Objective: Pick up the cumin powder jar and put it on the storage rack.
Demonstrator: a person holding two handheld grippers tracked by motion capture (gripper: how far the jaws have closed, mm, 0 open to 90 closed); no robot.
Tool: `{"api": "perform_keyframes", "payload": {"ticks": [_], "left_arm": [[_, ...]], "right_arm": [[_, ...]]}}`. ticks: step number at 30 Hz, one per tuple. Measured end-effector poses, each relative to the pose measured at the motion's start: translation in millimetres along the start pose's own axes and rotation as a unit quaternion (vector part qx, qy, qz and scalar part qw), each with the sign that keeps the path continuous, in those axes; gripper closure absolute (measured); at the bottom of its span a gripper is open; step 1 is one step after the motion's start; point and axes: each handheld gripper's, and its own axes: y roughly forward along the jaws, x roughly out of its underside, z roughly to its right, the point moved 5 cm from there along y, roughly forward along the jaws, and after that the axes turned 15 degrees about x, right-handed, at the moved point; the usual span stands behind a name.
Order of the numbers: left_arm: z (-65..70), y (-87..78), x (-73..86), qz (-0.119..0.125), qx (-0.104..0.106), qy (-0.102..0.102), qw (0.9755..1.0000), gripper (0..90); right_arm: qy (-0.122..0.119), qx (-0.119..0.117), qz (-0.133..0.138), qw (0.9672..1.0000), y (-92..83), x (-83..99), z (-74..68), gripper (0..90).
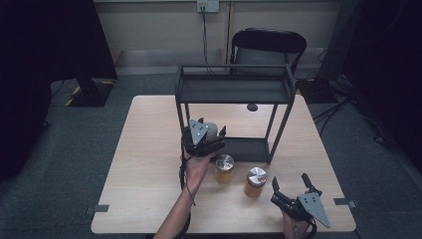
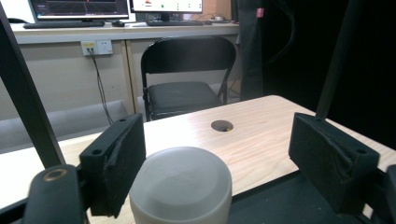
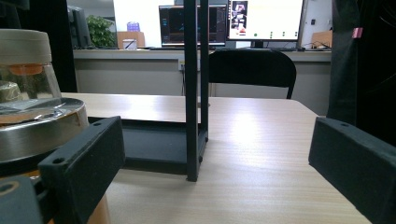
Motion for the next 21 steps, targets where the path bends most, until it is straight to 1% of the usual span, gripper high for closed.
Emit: {"api": "perform_keyframes", "payload": {"ticks": [3,6,8,10,14,17,21], "left_arm": [[0.4,-2.2,-0.8,0.004,0.006,-0.005,1.0,14.9],[2.0,-4.4,-1.9,0.006,0.01,-0.005,0.9999,12.1],[2.2,-6.4,-2.2,0.012,0.015,-0.007,0.9998,10.3],[2.9,-8.0,-2.7,0.016,0.018,-0.004,0.9997,8.3],[3.0,-12.4,-4.5,0.024,0.028,-0.003,0.9993,4.6],[4.6,-16.4,-5.1,0.031,0.028,-0.003,0.9991,2.4],[5.9,-22.6,-6.2,0.036,0.027,0.002,0.999,0.3]], "right_arm": [[0.0,0.0,0.0,1.0,0.0,0.0,0.0,2.7],[0.0,0.001,0.0,1.0,-0.1,0.1,-0.1,2.7],[0.0,0.001,0.0,1.0,0.0,0.0,-0.1,2.7],[0.0,0.001,0.0,1.0,-0.1,0.1,-0.2,2.7],[0.0,0.001,0.0,1.0,-0.1,0.1,-0.2,2.7],[0.0,0.001,0.0,1.0,-0.1,0.0,-0.3,2.7],[0.001,0.001,0.0,1.0,-0.1,0.0,-0.4,2.8]]}}
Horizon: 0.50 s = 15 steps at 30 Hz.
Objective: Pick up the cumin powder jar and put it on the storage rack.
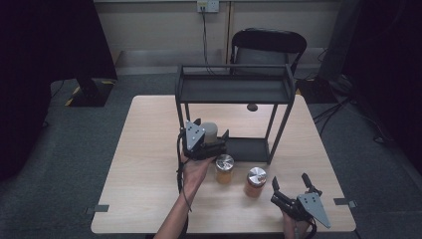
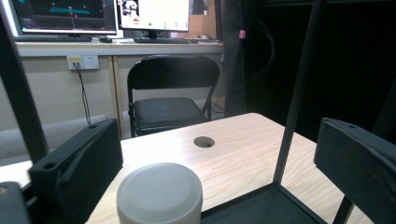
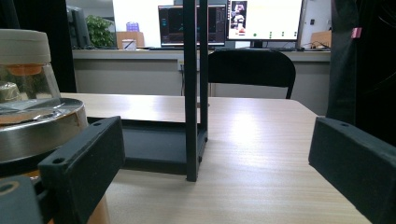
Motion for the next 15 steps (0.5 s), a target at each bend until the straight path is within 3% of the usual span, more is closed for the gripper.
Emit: {"api": "perform_keyframes", "payload": {"ticks": [8,15], "left_arm": [[0.7,-12.1,-0.6,0.015,0.001,0.0,0.9999,0.3],[-0.7,-19.4,0.4,0.011,-0.007,-0.005,0.9999,0.3]], "right_arm": [[0.0,0.0,0.0,1.0,0.0,0.0,0.0,2.7],[-0.001,0.0,0.0,1.0,0.1,0.0,0.0,2.7]]}}
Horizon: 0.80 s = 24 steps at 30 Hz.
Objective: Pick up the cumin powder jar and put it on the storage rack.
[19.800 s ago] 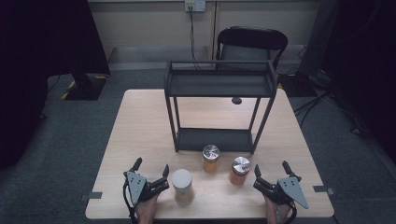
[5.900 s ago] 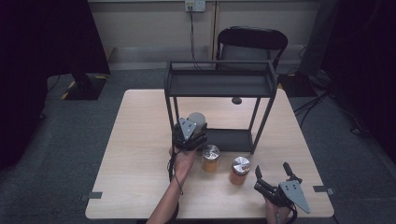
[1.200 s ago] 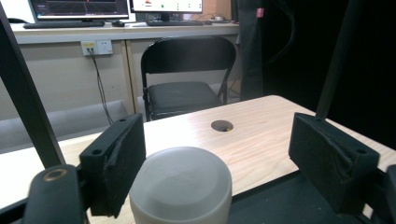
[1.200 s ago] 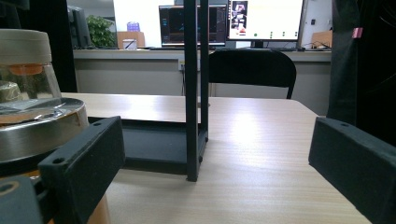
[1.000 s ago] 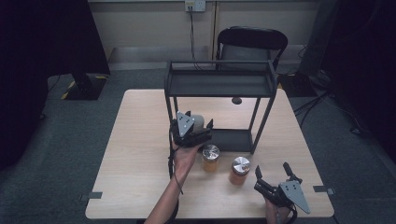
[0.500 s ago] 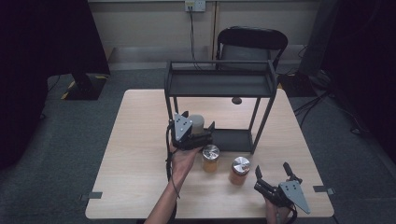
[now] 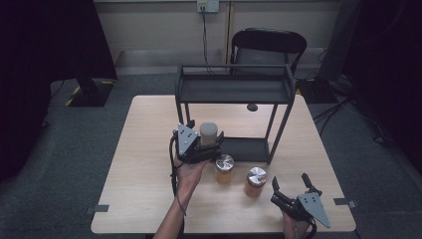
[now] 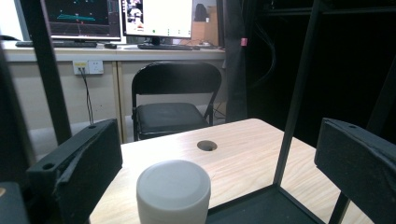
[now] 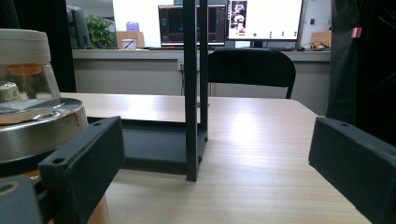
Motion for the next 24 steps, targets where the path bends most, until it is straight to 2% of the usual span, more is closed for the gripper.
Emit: {"api": "perform_keyframes", "payload": {"ticks": [16,19,24], "left_arm": [[-2.4,-21.6,4.6,0.017,-0.011,-0.009,0.9998,0.3],[-0.6,-27.0,5.4,0.019,-0.012,-0.001,0.9998,0.3],[0.2,-37.2,8.7,0.031,-0.012,-0.002,0.9994,0.3]], "right_arm": [[0.001,0.0,-0.001,1.0,0.1,-0.1,0.0,2.7],[0.001,0.001,0.0,1.0,0.0,-0.1,-0.1,2.7],[0.001,0.001,-0.001,1.0,0.1,-0.2,-0.3,2.8]]}}
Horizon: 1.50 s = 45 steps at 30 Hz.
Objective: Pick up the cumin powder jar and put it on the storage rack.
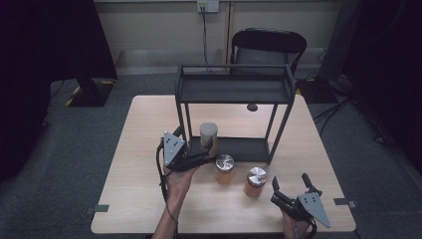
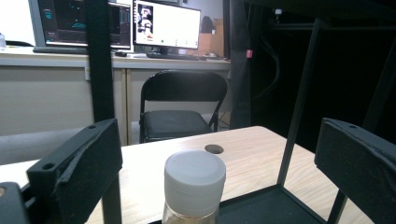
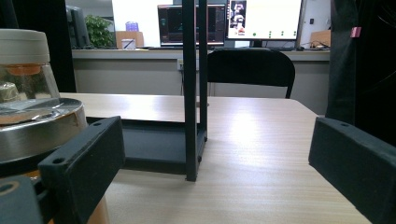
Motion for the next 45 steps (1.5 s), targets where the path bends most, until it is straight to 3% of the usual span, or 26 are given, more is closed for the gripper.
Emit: {"api": "perform_keyframes", "payload": {"ticks": [23,45], "left_arm": [[7.1,-38.7,12.2,0.025,-0.015,0.005,0.9996,0.0],[9.8,-68.7,46.1,0.041,-0.017,0.007,0.999,0.0]], "right_arm": [[-0.001,0.001,0.001,1.0,-0.4,0.3,-0.3,2.7],[-0.001,0.002,0.0,1.0,-0.4,0.0,-0.7,2.7]]}}
